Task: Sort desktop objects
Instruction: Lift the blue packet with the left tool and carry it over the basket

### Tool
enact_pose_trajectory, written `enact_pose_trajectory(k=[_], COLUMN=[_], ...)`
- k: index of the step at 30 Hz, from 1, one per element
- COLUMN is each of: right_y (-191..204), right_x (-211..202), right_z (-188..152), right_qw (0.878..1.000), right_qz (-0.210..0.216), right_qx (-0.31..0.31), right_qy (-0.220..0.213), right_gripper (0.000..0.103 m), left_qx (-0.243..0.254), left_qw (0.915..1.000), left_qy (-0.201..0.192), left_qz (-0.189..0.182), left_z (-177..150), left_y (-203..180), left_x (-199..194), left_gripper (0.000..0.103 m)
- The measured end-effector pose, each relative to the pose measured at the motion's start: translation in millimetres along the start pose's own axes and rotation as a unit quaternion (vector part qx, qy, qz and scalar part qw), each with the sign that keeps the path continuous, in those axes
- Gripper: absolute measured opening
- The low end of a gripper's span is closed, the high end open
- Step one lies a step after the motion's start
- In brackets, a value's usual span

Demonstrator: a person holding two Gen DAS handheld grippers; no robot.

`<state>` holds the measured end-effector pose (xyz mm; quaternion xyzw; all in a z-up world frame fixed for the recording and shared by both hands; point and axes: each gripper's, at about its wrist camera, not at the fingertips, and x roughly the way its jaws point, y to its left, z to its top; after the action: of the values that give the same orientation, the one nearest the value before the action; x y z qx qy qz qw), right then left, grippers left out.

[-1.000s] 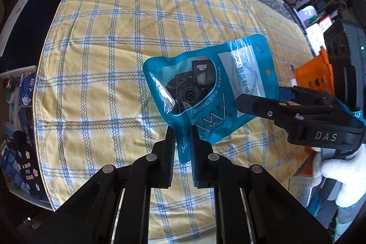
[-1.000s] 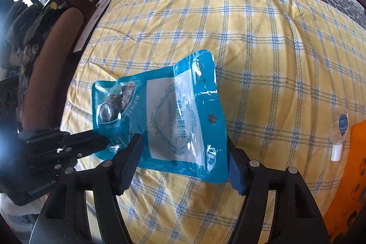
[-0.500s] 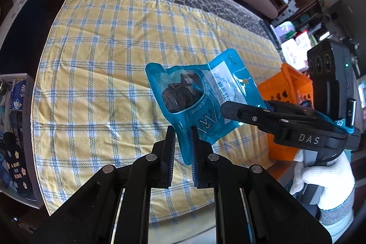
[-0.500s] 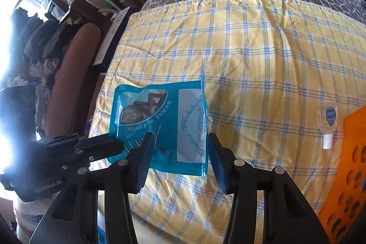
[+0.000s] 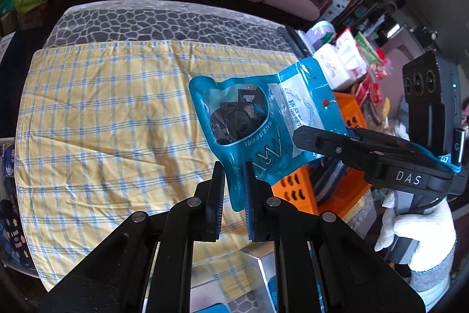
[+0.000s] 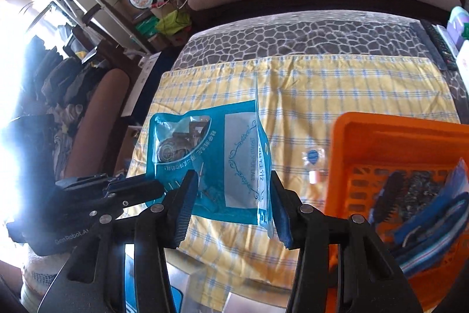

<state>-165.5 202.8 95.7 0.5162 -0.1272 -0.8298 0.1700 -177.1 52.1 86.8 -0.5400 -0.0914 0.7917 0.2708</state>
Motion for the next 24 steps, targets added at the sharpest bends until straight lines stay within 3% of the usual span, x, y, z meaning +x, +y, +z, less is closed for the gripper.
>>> enact_pose_trajectory(k=[13,24], right_y=[-109,-202], right_x=[-97,-105], right_z=[-45,-83], right_qw=[0.996,0.991], right_qz=[-0.048,-0.051], right_qx=[0.06,0.119], right_qy=[-0.039,-0.04], right_gripper=[0.05,0.05], left_qx=[0.075,0.094], left_qw=[0.9965,0.9916], left_qy=[0.034,0.089], left_qz=[-0.014,0.002], left_z=[-2,-15], left_y=[-141,-185], left_x=[64,148], left_gripper=[0.011,0.012])
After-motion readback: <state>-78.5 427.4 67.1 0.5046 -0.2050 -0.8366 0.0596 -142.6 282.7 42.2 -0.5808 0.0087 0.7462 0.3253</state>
